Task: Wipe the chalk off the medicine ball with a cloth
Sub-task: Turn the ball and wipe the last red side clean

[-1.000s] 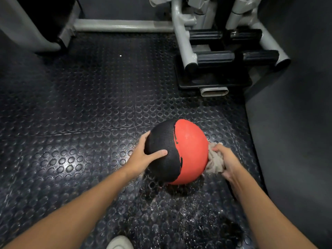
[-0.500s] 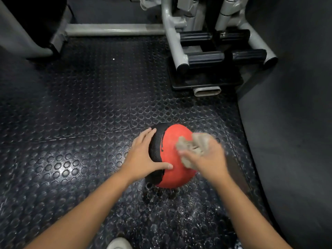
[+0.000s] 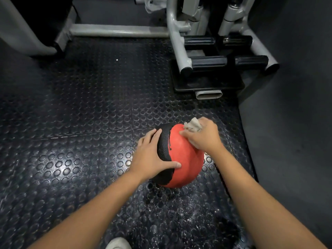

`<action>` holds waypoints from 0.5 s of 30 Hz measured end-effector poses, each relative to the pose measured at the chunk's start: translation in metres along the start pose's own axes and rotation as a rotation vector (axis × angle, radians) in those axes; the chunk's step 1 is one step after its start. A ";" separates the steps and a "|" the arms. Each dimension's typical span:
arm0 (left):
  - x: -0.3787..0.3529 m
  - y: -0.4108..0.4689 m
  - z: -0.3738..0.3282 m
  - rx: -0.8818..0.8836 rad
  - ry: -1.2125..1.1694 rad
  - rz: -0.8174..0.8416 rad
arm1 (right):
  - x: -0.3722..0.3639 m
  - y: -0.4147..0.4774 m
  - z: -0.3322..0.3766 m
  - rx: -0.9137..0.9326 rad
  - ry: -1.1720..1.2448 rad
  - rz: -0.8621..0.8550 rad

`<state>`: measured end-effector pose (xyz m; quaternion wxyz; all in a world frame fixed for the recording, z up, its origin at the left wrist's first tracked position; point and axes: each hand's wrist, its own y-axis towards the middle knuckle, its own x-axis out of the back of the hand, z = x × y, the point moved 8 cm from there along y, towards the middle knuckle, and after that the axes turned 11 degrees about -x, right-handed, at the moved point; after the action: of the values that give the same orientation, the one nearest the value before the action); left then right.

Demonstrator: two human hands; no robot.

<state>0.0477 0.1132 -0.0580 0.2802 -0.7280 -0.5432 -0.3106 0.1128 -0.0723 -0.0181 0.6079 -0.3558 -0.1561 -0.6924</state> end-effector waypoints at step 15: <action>-0.003 0.006 -0.013 -0.020 0.046 0.033 | -0.005 0.010 0.025 0.192 -0.123 0.053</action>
<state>0.0507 0.0997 -0.0523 0.2904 -0.7322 -0.5215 -0.3279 0.1303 -0.0547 -0.0067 0.6466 -0.3419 -0.2491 -0.6348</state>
